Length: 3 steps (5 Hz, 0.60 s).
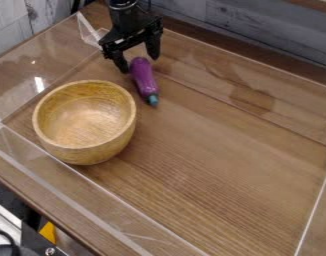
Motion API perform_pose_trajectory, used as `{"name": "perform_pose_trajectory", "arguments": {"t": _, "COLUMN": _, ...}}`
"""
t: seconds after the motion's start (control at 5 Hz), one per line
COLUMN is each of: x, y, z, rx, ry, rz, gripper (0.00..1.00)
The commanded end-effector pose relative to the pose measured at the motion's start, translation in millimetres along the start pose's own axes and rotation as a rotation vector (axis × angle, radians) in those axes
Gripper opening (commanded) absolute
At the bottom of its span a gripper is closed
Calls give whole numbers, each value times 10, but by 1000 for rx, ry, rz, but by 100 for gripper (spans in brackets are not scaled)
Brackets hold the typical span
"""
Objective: Put the purple eggplant in the brown bowl
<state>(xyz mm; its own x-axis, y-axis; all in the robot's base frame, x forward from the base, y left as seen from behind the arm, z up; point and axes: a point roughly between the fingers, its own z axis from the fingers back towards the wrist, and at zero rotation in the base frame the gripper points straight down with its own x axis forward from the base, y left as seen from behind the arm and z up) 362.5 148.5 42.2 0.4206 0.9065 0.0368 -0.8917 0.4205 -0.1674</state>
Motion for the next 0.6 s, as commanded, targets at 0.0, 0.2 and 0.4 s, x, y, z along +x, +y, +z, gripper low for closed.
{"name": "perform_pose_trajectory", "arguments": {"t": 0.0, "x": 56, "y": -79, "z": 201, "rx": -50, "ry": -53, "rz": 3, "gripper": 100}}
{"name": "perform_pose_trajectory", "arguments": {"t": 0.2, "x": 128, "y": -77, "z": 134, "rx": -36, "ry": -68, "rz": 27, "gripper": 100}}
{"name": "perform_pose_trajectory", "arguments": {"t": 0.4, "x": 194, "y": -72, "z": 62, "rx": -22, "ry": -80, "rz": 49, "gripper": 100}}
